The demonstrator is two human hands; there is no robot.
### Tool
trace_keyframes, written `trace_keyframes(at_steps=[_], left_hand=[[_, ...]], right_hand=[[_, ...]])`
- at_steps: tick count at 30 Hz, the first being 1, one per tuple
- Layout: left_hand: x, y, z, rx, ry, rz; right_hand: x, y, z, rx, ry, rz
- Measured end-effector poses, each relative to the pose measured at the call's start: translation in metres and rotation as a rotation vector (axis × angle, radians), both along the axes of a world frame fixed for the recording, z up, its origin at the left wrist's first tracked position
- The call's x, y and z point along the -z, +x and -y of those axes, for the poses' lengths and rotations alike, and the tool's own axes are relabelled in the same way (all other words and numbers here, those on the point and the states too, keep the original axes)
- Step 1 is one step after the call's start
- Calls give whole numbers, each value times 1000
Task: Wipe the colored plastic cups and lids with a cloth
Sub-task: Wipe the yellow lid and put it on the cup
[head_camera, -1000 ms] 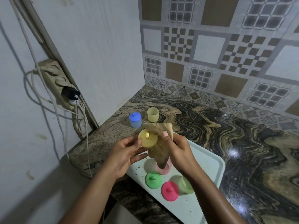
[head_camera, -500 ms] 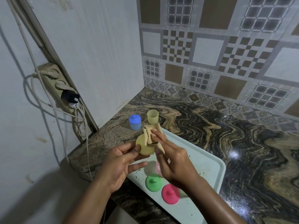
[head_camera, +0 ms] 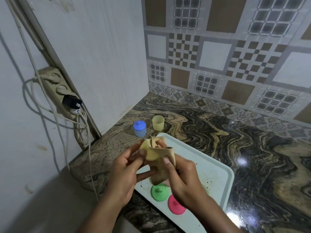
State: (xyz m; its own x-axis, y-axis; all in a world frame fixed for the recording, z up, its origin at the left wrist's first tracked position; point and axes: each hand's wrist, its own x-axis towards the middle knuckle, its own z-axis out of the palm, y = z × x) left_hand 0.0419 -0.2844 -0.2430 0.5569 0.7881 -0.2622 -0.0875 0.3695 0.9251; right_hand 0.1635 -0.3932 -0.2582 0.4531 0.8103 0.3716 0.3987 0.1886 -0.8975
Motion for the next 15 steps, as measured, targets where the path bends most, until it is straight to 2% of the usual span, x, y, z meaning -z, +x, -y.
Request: trace_keyframes(at_steps=[2, 5, 8, 12, 15], left_hand=[[-2, 4, 9, 16, 60, 10], [-3, 4, 11, 6, 74, 31], [-3, -4, 8, 109, 95, 20], [-7, -15, 7, 308, 127, -41], [-8, -19, 3, 294, 74, -38]], right_hand=[[4, -2, 0, -19, -6, 25], [12, -1, -1, -28, 46, 215], [11, 9, -2, -25, 73, 293], [-1, 34, -7, -25, 10, 295], [-2, 45, -8, 35, -65, 112]])
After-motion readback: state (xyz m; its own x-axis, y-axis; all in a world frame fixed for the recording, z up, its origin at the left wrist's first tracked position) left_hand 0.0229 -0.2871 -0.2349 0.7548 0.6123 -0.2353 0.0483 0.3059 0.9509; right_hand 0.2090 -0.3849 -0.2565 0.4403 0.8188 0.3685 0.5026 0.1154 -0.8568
